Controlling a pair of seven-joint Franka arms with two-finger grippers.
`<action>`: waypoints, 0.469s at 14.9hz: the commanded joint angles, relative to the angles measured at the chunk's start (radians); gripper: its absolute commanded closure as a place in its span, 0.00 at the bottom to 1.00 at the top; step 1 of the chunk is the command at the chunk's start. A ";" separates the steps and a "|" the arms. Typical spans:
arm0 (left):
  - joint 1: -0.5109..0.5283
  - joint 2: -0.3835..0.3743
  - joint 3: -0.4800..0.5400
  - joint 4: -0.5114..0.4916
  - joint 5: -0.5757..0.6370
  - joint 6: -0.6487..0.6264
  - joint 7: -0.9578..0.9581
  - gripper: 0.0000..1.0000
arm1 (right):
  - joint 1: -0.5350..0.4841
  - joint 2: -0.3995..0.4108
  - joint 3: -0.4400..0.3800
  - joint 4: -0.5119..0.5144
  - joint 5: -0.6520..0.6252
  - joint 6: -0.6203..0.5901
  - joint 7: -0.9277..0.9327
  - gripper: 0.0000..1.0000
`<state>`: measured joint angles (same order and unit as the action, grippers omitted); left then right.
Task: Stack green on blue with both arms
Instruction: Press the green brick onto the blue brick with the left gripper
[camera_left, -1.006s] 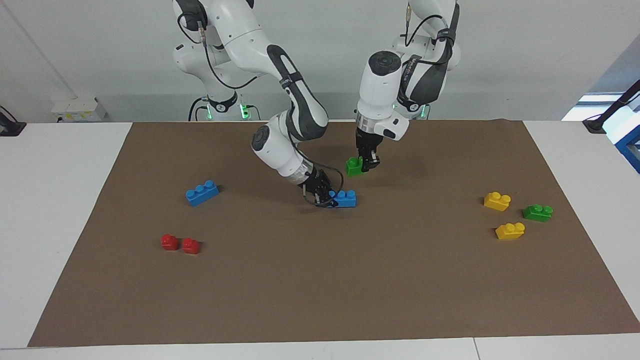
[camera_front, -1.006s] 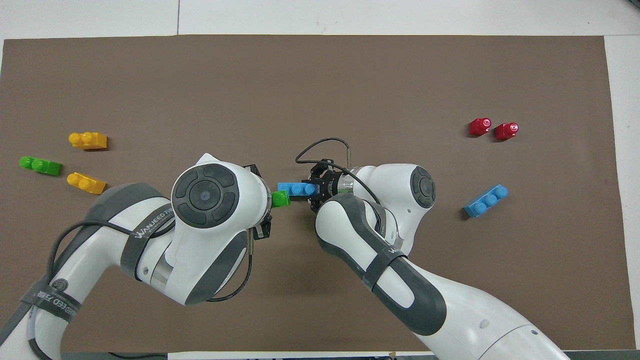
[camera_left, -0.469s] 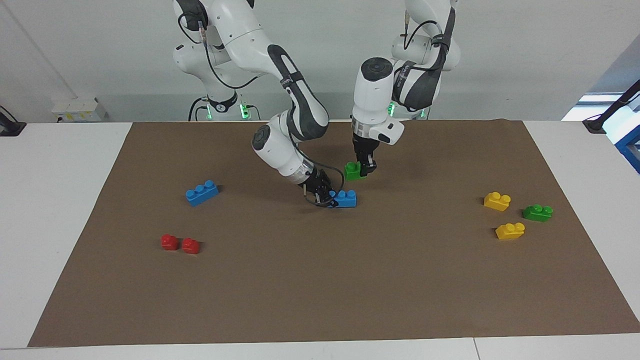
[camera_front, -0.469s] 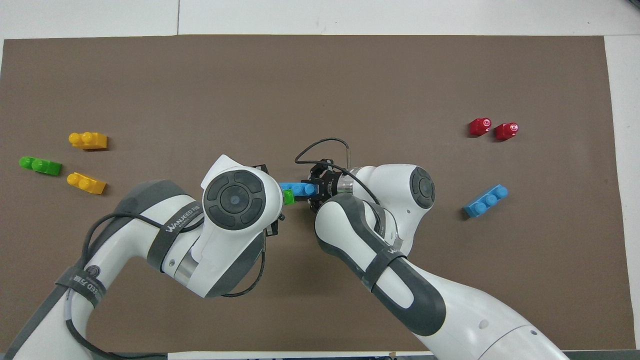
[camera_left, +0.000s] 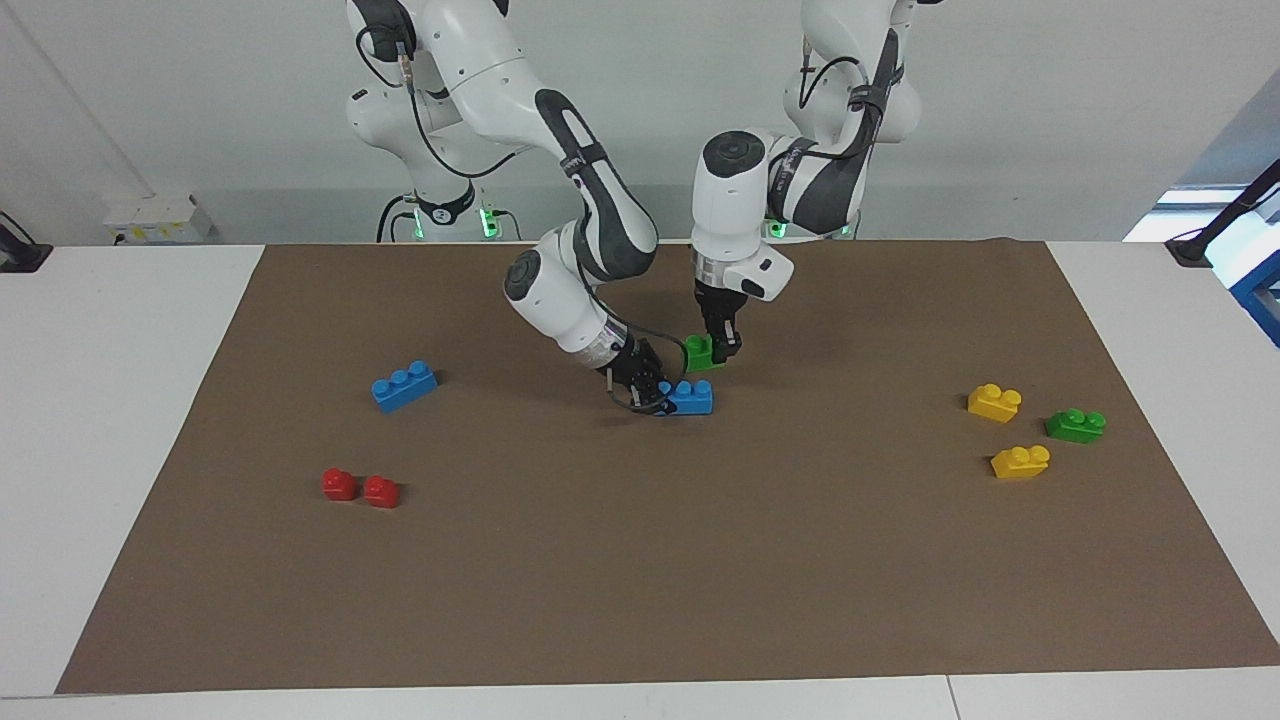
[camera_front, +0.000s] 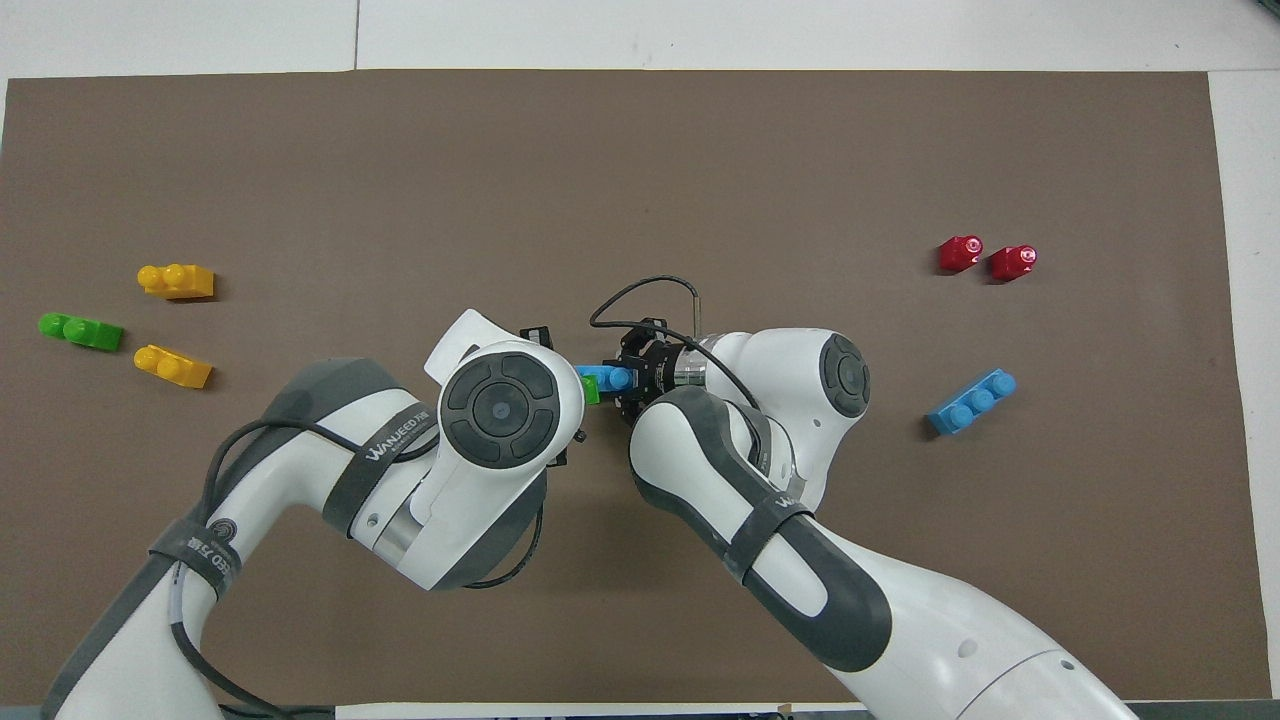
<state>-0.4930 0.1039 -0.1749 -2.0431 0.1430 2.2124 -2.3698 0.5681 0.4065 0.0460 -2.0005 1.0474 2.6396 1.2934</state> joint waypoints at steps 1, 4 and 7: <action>-0.026 0.009 0.012 -0.029 0.046 0.049 -0.026 1.00 | 0.012 0.021 0.000 -0.001 0.043 0.026 -0.042 1.00; -0.027 0.020 0.012 -0.031 0.059 0.058 -0.034 1.00 | 0.012 0.021 0.000 -0.003 0.043 0.026 -0.042 1.00; -0.027 0.034 0.012 -0.031 0.075 0.092 -0.057 1.00 | 0.012 0.021 0.000 -0.003 0.045 0.026 -0.042 1.00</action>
<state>-0.5044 0.1325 -0.1750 -2.0579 0.1796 2.2668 -2.3875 0.5681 0.4065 0.0460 -2.0005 1.0476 2.6396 1.2934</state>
